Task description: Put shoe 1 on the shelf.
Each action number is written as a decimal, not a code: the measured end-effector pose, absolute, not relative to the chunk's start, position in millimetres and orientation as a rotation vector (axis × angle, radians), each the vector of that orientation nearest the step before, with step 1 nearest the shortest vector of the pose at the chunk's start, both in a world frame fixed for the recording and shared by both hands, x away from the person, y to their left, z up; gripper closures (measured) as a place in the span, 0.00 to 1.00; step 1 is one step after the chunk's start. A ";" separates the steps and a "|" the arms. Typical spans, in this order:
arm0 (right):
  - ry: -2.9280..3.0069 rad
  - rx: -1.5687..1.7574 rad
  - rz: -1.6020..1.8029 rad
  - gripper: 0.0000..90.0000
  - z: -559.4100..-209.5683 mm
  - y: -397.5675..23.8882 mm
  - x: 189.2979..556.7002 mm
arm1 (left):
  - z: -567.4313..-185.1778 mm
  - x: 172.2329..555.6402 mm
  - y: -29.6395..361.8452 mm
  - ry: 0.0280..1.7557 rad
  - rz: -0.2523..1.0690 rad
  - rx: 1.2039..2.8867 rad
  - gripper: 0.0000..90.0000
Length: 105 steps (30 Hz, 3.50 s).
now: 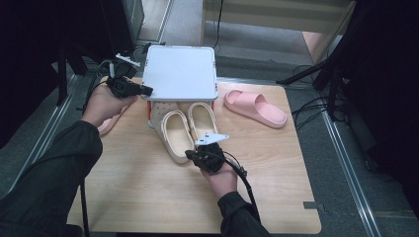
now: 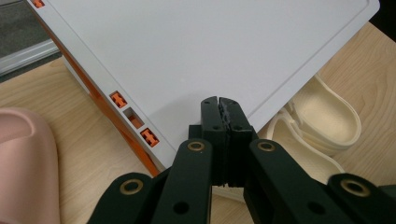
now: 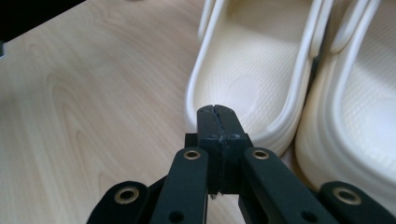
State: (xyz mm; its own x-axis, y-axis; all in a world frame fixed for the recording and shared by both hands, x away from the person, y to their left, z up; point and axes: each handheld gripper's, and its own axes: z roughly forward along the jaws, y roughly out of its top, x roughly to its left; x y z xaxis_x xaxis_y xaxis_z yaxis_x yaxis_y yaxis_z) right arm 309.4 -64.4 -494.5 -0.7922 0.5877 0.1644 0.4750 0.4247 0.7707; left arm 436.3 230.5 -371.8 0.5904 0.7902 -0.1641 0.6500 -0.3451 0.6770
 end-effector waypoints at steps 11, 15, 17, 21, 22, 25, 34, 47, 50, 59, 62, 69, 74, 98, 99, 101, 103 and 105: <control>2.619 0.911 1.194 1.00 -514.1 -71.7 301.4 | -372.0 435.2 229.0 1.140 0.257 2.094 1.00; 2.625 0.921 1.177 1.00 -519.1 -67.6 305.8 | -371.9 435.0 228.8 1.141 0.258 2.095 1.00; 2.626 0.953 1.211 1.00 -519.7 -63.9 309.1 | -371.9 435.4 229.6 1.142 0.251 2.094 1.00; 2.628 0.941 1.201 1.00 -518.0 -58.7 311.1 | -372.0 436.1 230.4 1.142 0.243 2.092 1.00; 2.626 0.938 1.198 1.00 -517.8 -57.3 312.1 | -372.0 435.9 229.9 1.143 0.245 2.093 1.00; 2.615 0.947 1.203 1.00 -517.0 -53.2 314.9 | -371.7 435.5 228.8 1.144 0.249 2.097 1.00; 2.591 0.895 1.217 1.00 -507.7 -27.3 324.6 | -371.1 435.9 227.7 1.154 0.244 2.097 1.00; 2.540 0.977 1.218 1.00 -508.2 12.2 367.2 | -371.5 436.1 229.1 1.151 0.241 2.095 1.00; 2.505 0.989 1.250 1.00 -510.6 15.6 371.6 | -371.5 436.2 229.0 1.149 0.241 2.095 1.00; 2.426 1.101 1.322 1.00 -514.2 25.1 394.2 | -371.7 436.3 229.5 1.147 0.242 2.094 1.00; 2.420 1.115 1.316 1.00 -513.5 27.4 399.8 | -371.8 436.5 229.9 1.142 0.242 2.095 1.00; 2.429 1.094 1.315 1.00 -511.0 26.8 399.1 | -371.9 436.5 230.1 1.140 0.244 2.095 1.00; 2.435 1.044 1.337 1.00 -500.4 18.1 388.0 | -371.4 436.0 229.6 1.144 0.247 2.100 1.00; 2.481 1.002 1.355 1.00 -505.0 -80.4 325.0 | -370.3 436.1 227.6 1.159 0.253 2.105 1.00; 2.486 1.011 1.360 1.00 -507.7 -84.9 323.6 | -370.4 436.0 227.3 1.159 0.253 2.105 1.00; 2.494 1.025 1.365 1.00 -509.8 -91.4 321.7 | -370.3 436.2 227.3 1.158 0.253 2.106 1.00; 2.496 1.016 1.355 1.00 -510.5 -96.5 320.2 | -370.3 436.4 227.8 1.158 0.250 2.106 1.00; 2.496 1.007 1.340 1.00 -510.8 -102.6 320.1 | -370.3 436.5 228.0 1.159 0.247 2.104 1.00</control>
State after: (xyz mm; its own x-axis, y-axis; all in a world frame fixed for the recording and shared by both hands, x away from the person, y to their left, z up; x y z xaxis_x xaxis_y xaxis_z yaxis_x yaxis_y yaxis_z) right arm 320.1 -102.6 -510.8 -0.7675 0.6137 0.1855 0.4937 0.3813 0.7816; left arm 436.5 228.0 -370.3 0.5793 0.7987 -0.1629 0.6628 -0.3451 0.6645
